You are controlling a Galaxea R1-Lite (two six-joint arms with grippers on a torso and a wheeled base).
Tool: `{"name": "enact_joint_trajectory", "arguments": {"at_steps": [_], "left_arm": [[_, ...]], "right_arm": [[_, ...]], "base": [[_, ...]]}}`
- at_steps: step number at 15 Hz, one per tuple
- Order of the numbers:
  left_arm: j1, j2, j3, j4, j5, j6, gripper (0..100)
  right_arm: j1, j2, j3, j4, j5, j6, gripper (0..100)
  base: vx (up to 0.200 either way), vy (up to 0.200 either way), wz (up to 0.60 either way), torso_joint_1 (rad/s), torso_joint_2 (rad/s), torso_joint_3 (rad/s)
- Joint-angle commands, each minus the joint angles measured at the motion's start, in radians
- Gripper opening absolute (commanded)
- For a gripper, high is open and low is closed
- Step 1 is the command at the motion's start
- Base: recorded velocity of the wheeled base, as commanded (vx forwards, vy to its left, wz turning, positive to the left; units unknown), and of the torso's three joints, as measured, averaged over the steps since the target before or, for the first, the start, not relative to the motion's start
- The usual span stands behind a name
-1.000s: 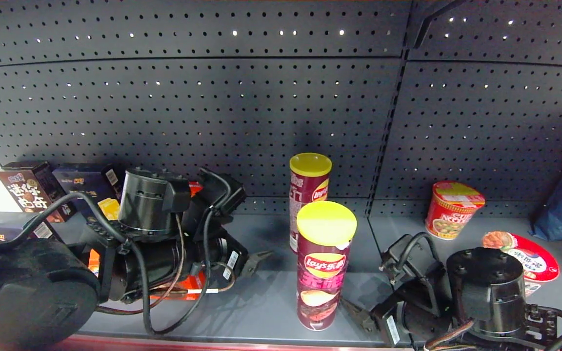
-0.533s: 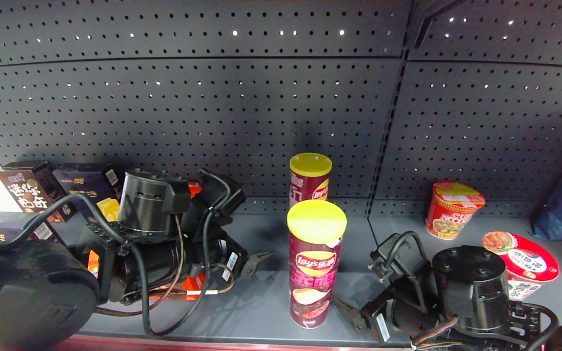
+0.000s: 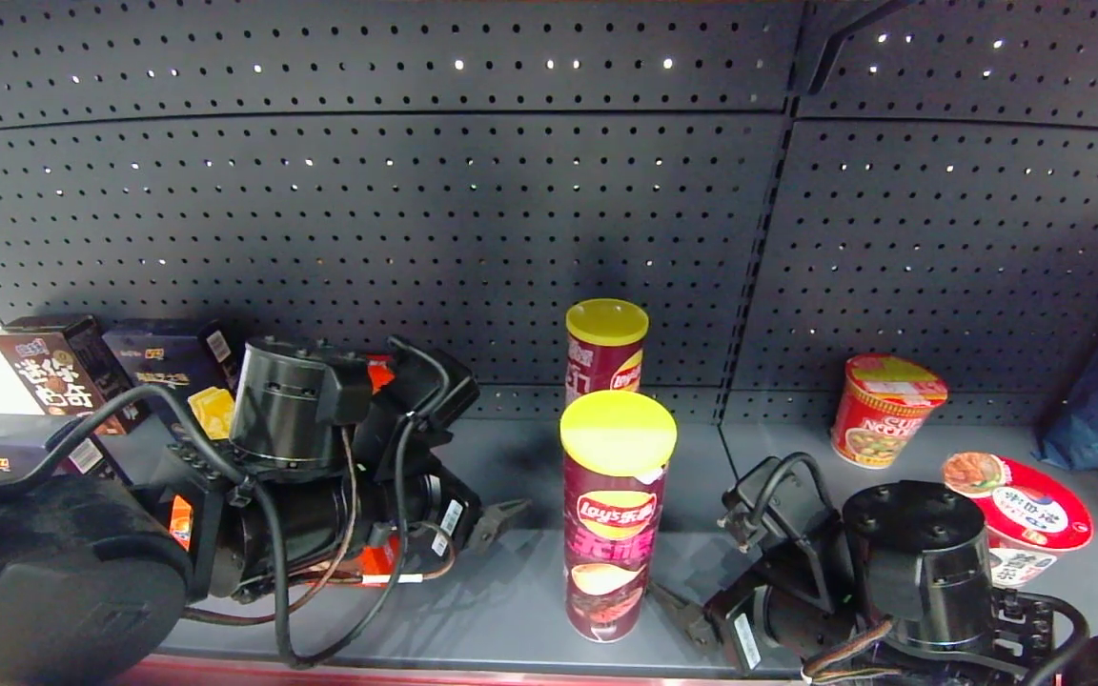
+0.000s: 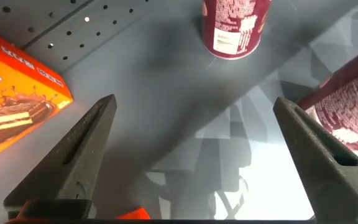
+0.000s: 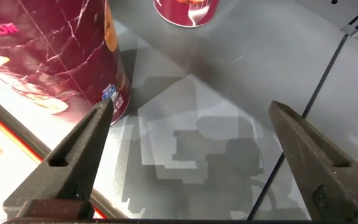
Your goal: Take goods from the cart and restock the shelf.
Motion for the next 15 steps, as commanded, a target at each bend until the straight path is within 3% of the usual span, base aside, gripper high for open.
{"name": "enact_joint_trajectory", "arguments": {"at_steps": [1,15], "left_arm": [[0.0,-0.001,0.003,-0.001,0.0,0.001,100],[0.0,-0.07,0.041,-0.001,0.003,0.002,100]], "right_arm": [[0.0,0.0,0.002,0.0,-0.001,0.0,100],[-0.001,-0.029,0.009,-0.008,-0.01,0.001,100]], "base": [[0.0,0.0,0.0,0.0,0.0,0.0],[0.0,0.0,0.0,0.0,0.0,0.0]]}}
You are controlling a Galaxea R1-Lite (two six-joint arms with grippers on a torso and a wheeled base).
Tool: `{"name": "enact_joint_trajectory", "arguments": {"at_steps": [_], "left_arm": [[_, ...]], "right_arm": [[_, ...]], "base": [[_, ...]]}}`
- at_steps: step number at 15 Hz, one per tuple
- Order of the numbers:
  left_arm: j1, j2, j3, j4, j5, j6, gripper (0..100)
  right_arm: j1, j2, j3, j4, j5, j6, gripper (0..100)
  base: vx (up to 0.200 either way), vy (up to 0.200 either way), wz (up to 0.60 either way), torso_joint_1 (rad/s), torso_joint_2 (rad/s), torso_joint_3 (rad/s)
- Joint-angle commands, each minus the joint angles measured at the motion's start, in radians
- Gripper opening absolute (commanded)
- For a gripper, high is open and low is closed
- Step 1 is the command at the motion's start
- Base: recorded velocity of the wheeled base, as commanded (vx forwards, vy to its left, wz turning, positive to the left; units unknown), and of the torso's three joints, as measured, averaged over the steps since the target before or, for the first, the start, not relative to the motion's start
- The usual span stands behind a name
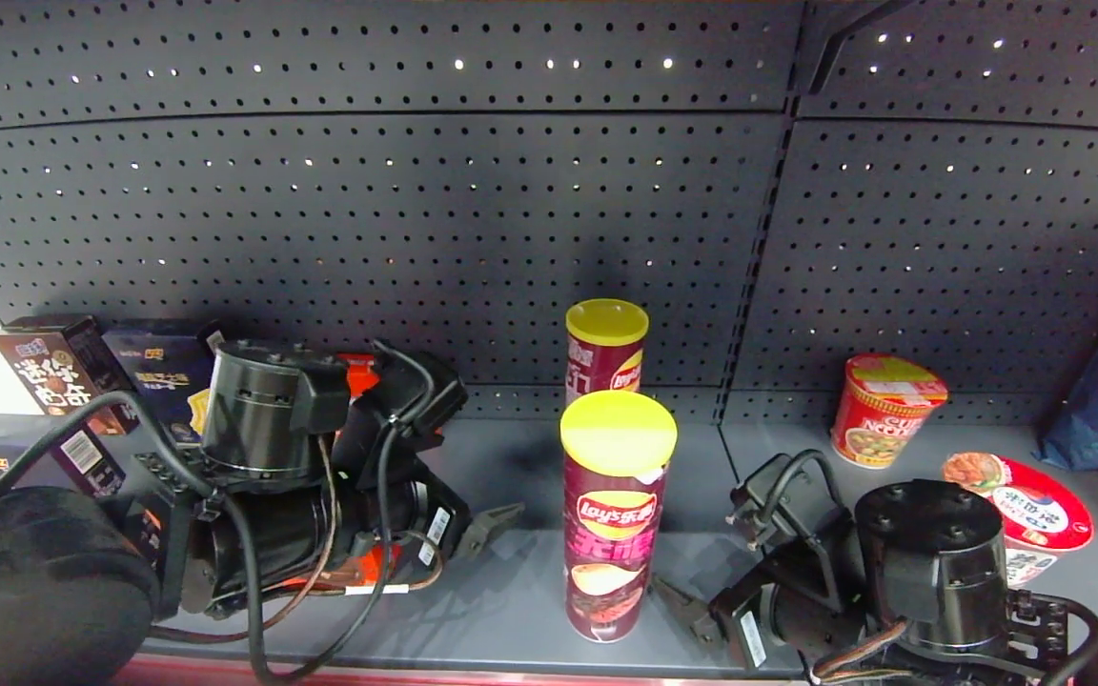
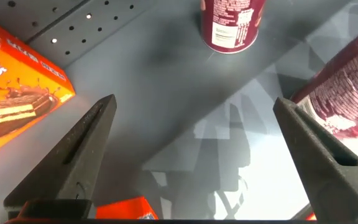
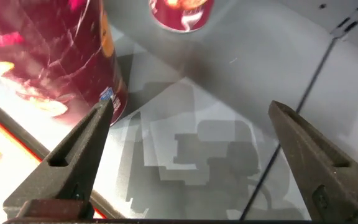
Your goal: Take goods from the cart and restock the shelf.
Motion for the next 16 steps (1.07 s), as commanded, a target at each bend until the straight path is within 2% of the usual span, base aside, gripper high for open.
{"name": "enact_joint_trajectory", "arguments": {"at_steps": [1,4,6,7,8,10,11,13,14,16], "left_arm": [[0.006,-0.069,-0.012,-0.002,0.005,0.001,100],[0.032,-0.184,-0.061,-0.003,0.017,0.007,100],[0.121,-0.27,-0.044,-0.003,0.017,-0.002,100],[0.196,-0.334,-0.016,-0.012,0.01,-0.021,100],[0.237,-0.388,0.019,-0.048,-0.001,-0.036,100],[0.328,-0.491,0.115,-0.092,-0.018,-0.044,100],[0.409,-0.592,0.206,-0.088,-0.027,-0.039,100],[0.455,-0.727,0.313,-0.081,-0.032,-0.041,100],[0.46,-0.848,0.39,-0.078,-0.021,-0.044,100],[0.463,-0.977,0.438,-0.058,0.03,-0.042,100]], "right_arm": [[-0.008,-0.063,-0.02,0.0,-0.018,0.001,100],[-0.08,-0.181,-0.091,0.001,-0.045,0.002,100],[-0.136,-0.284,-0.071,0.003,-0.055,0.007,100],[-0.214,-0.35,-0.049,0.001,-0.056,0.01,100],[-0.275,-0.394,-0.046,0.001,-0.056,0.01,100],[-0.355,-0.462,-0.042,0.001,-0.056,0.016,100],[-0.406,-0.509,-0.028,0.001,-0.056,0.022,100],[-0.459,-0.575,0.001,0.004,-0.056,0.022,100],[-0.502,-0.646,0.053,0.016,-0.056,0.022,100],[-0.51,-0.748,0.136,0.041,-0.059,0.021,100]], "base": [[0.0,0.0,0.0,0.0,0.0,0.0],[0.0,0.0,0.0,0.0,0.0,0.0],[0.0,0.0,0.0,0.0,0.0,0.0],[0.0,0.0,0.0,0.0,0.0,0.0],[0.0,0.0,0.0,0.0,0.0,0.0],[0.0,0.0,0.0,0.0,0.0,0.0],[0.0,0.0,0.0,0.0,0.0,0.0],[0.0,0.0,0.0,0.0,0.0,0.0],[0.0,0.0,0.0,0.0,0.0,0.0],[0.0,0.0,0.0,0.0,0.0,0.0]]}}
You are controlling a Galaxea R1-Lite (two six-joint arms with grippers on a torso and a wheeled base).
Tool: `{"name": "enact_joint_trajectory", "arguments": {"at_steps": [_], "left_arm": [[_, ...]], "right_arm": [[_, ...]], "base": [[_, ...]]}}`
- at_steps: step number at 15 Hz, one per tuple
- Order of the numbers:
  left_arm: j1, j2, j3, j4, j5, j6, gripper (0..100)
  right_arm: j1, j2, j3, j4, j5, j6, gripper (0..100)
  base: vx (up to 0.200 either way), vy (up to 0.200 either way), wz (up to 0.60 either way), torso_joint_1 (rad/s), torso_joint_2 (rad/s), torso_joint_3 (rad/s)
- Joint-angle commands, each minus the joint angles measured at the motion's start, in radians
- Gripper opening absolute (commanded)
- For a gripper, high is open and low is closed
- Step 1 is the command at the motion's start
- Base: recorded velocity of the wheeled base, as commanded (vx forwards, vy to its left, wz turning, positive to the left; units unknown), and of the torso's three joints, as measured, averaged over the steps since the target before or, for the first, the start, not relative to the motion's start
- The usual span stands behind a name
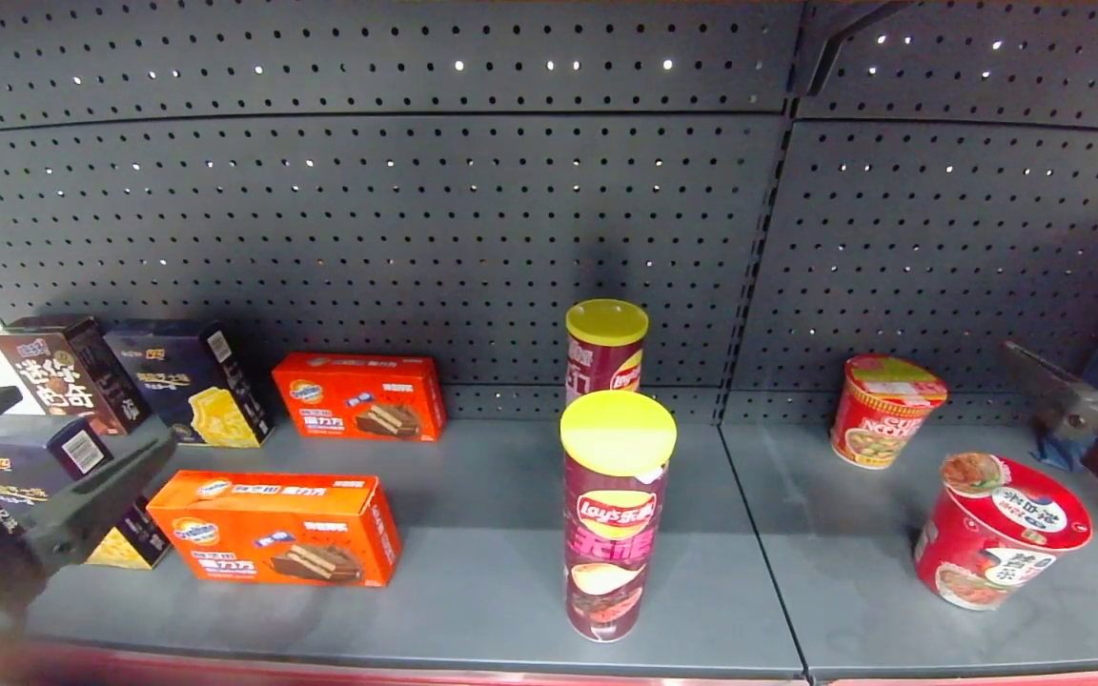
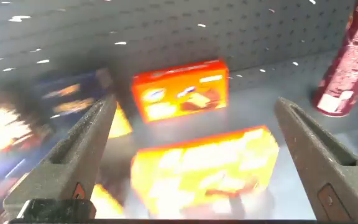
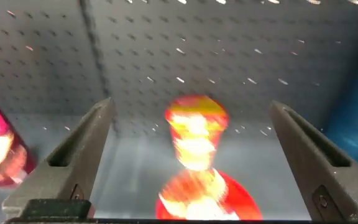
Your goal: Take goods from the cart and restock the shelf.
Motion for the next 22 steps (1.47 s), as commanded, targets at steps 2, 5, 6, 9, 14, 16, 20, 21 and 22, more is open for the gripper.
{"name": "enact_joint_trajectory", "arguments": {"at_steps": [2,5,6,9,14,16,20,21,22], "left_arm": [[0.029,-0.378,0.093,0.17,0.11,-0.001,100],[0.035,-0.703,0.056,0.555,0.187,-0.001,100],[0.046,-0.766,0.035,0.642,0.208,-0.001,100],[0.087,-0.853,0.044,0.733,0.202,0.005,100],[0.101,-0.901,0.179,0.636,0.101,0.016,100],[0.101,-0.901,0.291,0.55,0.092,0.015,100],[0.101,-0.901,0.379,0.45,0.032,-0.033,100],[0.101,-0.901,0.379,0.45,-0.023,-0.05,100],[0.101,-0.901,0.379,0.45,-0.08,-0.074,100]], "right_arm": [[-0.025,-0.244,0.107,0.095,-0.077,-0.001,100],[-0.028,-0.492,0.157,0.382,-0.24,-0.001,100],[-0.048,-0.56,0.157,0.477,-0.29,-0.003,100],[-0.208,-0.702,0.151,0.709,-0.303,-0.004,100],[-0.195,-0.998,0.286,0.816,-0.088,0.06,100],[-0.195,-0.998,0.334,0.713,0.101,0.112,100],[-0.195,-0.997,0.375,0.742,0.162,0.109,100],[-0.195,-0.997,0.375,0.793,0.179,0.089,100],[-0.195,-0.997,0.375,0.793,0.27,0.088,100]], "base": [[0.0,0.0,0.0,0.0,0.0,0.0],[0.0,0.0,0.0,0.0,0.0,0.0],[0.0,0.0,0.0,0.0,0.0,0.0],[0.0,0.0,0.0,0.0,0.0,0.0],[0.0,0.0,0.0,0.0,0.0,0.0],[0.0,0.0,0.0,0.0,0.0,0.0],[0.0,0.0,0.0,0.0,0.0,0.0],[0.0,0.0,0.0,0.0,0.0,0.0],[0.0,0.0,0.0,0.0,0.0,0.0]]}}
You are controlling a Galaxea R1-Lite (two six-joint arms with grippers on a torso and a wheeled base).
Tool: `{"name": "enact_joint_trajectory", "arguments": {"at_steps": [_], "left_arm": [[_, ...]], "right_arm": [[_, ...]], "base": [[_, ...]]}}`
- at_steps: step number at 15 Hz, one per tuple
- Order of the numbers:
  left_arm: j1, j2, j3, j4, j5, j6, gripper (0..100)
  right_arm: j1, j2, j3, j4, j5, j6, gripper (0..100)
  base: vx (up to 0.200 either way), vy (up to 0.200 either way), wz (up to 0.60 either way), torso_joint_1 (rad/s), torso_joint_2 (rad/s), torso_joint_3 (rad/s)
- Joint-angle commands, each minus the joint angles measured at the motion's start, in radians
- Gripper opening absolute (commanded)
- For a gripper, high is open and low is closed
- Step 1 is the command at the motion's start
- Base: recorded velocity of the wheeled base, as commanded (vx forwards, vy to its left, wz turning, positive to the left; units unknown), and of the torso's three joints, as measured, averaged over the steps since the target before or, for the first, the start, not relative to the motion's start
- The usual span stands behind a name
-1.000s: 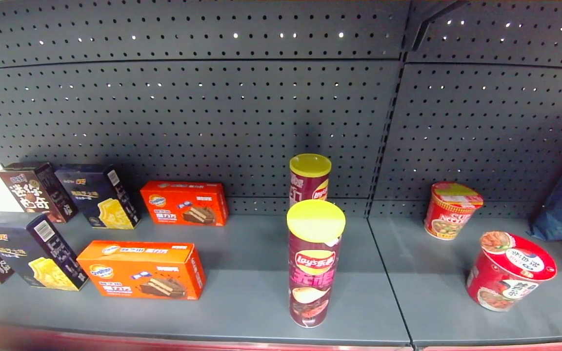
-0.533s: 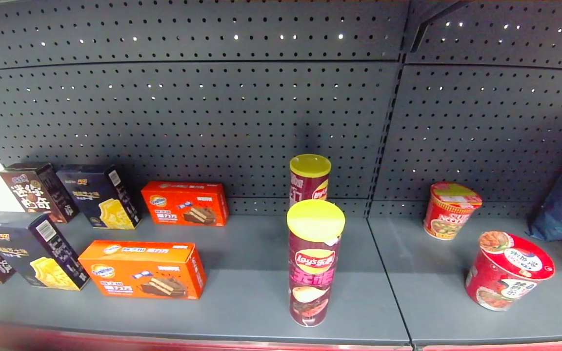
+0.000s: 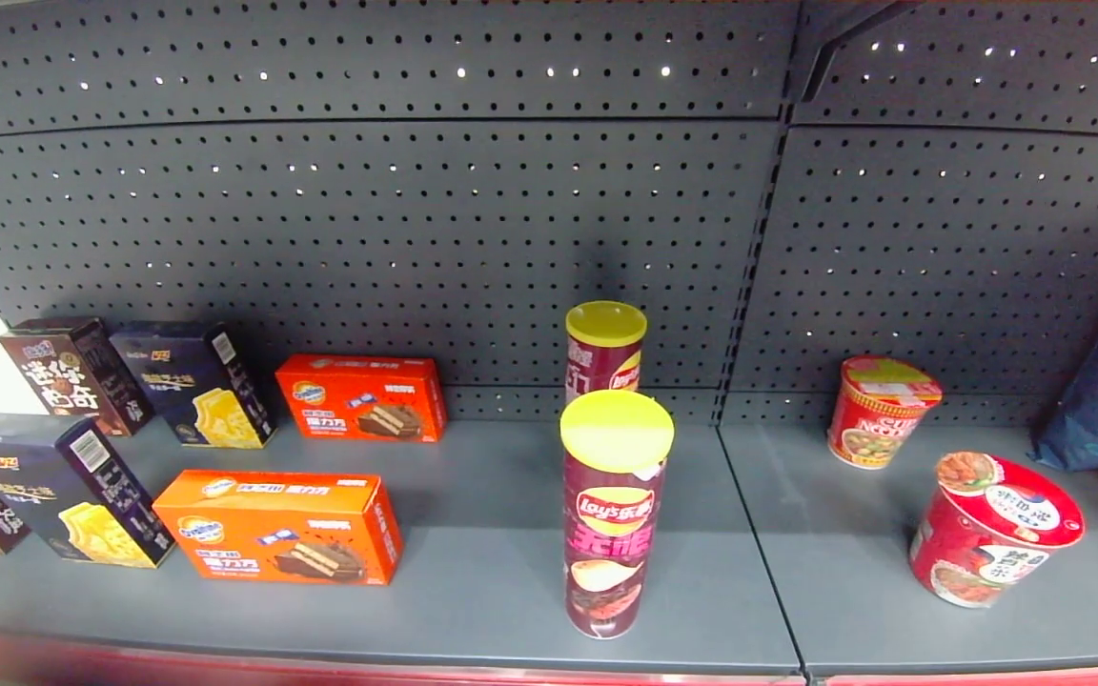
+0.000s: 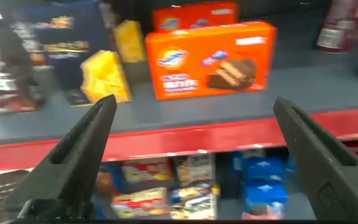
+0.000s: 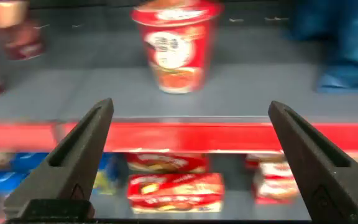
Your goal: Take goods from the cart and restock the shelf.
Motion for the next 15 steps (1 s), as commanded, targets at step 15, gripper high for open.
{"name": "enact_joint_trajectory", "arguments": {"at_steps": [15], "left_arm": [[0.0,0.0,0.004,0.063,0.082,-0.018,100]], "right_arm": [[-0.023,0.003,-0.009,0.037,0.153,-0.168,100]], "base": [[0.0,0.0,0.0,0.0,0.0,0.0]]}}
